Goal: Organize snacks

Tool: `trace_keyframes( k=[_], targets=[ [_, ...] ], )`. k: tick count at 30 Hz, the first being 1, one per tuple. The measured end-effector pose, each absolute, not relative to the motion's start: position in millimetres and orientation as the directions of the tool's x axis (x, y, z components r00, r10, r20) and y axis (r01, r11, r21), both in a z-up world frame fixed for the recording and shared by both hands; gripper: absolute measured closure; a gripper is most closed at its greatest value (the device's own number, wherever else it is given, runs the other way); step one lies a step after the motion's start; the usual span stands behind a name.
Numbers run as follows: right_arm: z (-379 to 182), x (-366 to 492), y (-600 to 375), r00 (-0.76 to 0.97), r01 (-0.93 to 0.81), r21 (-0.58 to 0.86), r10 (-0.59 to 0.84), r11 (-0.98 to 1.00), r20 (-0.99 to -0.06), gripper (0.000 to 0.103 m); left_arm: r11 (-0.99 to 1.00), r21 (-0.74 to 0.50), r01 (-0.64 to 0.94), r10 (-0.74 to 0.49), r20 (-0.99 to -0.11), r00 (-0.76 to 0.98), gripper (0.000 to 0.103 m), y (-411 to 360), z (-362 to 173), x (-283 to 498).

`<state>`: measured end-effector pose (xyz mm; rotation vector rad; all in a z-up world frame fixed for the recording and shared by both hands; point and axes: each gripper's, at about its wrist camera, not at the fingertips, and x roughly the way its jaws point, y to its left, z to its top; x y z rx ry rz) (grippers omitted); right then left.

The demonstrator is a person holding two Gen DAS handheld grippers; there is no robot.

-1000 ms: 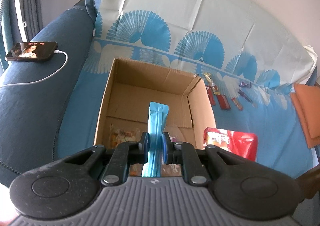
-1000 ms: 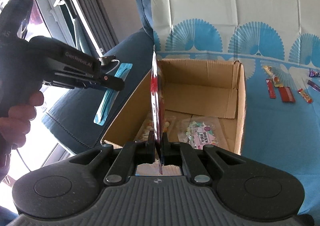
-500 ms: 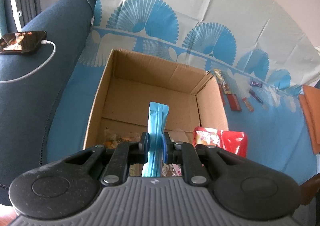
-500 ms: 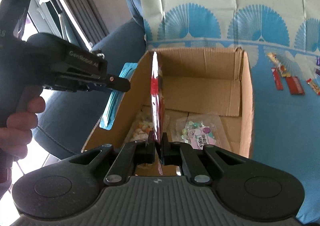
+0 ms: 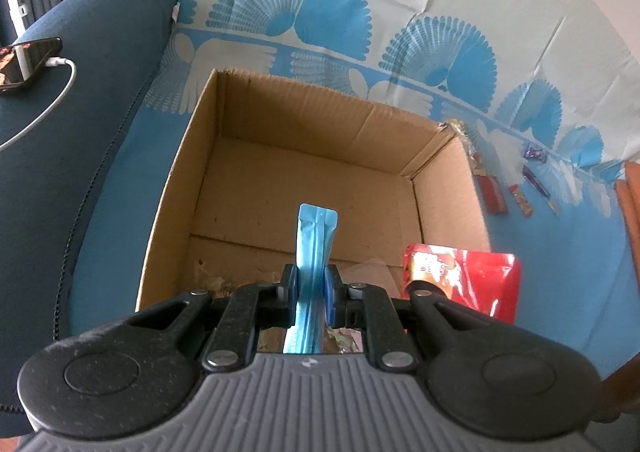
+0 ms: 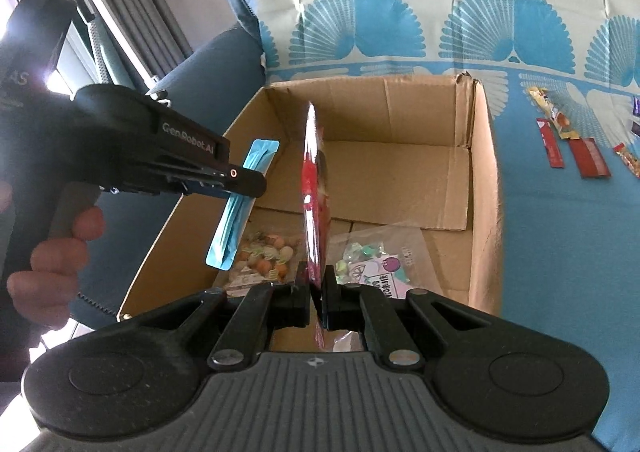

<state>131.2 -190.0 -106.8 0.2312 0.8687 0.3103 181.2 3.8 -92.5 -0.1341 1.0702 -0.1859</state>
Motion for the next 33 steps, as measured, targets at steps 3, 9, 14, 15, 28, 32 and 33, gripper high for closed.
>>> trace_keyframes(
  k=[3, 9, 14, 15, 28, 32, 33],
  targets=[
    [-111, 135, -192, 0.603, -0.166, 0.322, 0.354, 0.932, -0.714, 0.098, 0.98, -0.181, 0.085, -0.2, -0.863, 0.464, 0.088, 0, -99, 189],
    [-116, 141, -194, 0.606, -0.152, 0.312, 0.337, 0.938, -0.72, 0.097, 0.985, -0.148, 0.091, -0.174, -0.862, 0.476, 0.088, -5, -104, 198],
    [-114, 140, -190, 0.625, -0.126, 0.261, 0.281, 0.957, -0.729, 0.05, 0.994, -0.063, 0.09, -0.1, -0.848, 0.52, 0.017, -5, -102, 197],
    [-112, 138, -191, 0.636, -0.104, 0.25, 0.258, 0.963, -0.728, 0.04, 0.997, -0.035, 0.063, -0.064, -0.84, 0.539, 0.001, -3, -100, 195],
    [-58, 61, -177, 0.71, -0.202, 0.166, 0.261, 0.965, -0.654, 0.011, 1.0, 0.017, 0.022, 0.002, -0.839, 0.544, 0.0, 39, -60, 100],
    [-42, 35, -162, 0.751, -0.25, 0.08, 0.246, 0.965, -0.613, 0.002, 0.999, -0.005, -0.036, 0.014, -0.865, 0.502, 0.0, 50, -54, 58],
    [-40, 30, -161, 0.758, -0.252, 0.07, 0.242, 0.965, -0.605, 0.001, 0.999, -0.013, -0.043, 0.011, -0.865, 0.501, 0.0, 52, -52, 49]
  ],
)
